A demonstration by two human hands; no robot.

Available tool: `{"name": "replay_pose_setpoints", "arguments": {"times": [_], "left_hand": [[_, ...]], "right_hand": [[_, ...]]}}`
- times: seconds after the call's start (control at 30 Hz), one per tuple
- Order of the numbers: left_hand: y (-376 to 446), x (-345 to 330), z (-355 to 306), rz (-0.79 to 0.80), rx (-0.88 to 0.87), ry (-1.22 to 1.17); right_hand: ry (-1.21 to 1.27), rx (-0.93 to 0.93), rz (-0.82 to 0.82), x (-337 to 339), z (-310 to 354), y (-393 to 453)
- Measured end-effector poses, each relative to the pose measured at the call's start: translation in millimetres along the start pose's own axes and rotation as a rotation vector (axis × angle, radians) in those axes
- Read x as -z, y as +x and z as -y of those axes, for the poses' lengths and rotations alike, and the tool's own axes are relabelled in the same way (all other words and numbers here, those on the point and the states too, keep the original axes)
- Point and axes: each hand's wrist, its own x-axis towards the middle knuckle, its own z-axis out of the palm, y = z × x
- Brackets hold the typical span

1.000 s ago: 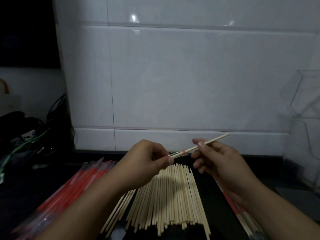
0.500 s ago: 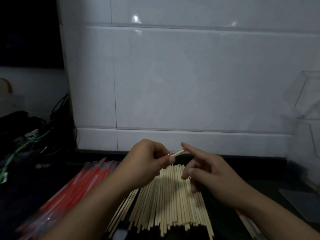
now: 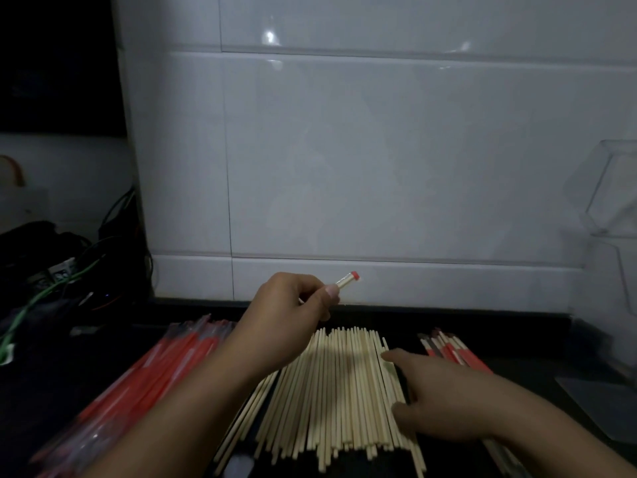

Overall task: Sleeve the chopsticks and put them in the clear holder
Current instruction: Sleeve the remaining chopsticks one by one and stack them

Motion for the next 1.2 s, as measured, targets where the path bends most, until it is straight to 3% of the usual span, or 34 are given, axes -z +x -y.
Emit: {"name": "replay_pose_setpoints", "arguments": {"times": [0.23, 0.47, 0.93, 1.1, 1.2], "left_hand": [[-0.6, -0.3, -1.4, -0.009, 0.014, 0.017], [-0.7, -0.9, -1.7, -0.017, 0.010, 0.021], [-0.4, -2.2, -1.6, -0.022, 0.010, 0.083], [-0.5, -2.1, -0.2, -0.022, 0.011, 0.079], [-0.1, -1.5, 0.7, -0.022, 0.018, 0.075]], "right_hand": [[0.049, -0.029, -0.058, -5.6, 2.8, 4.0], [-0.015, -0.138, -0.090, -6.3, -5.3, 8.4], [-0.161, -0.143, -0.143, -8.1, 5.7, 10.9], [-0.096, -0.117, -0.175, -10.2, -2.2, 14.7], [0.113, -0.064, -0.204, -8.8, -10.7, 19.4]]}}
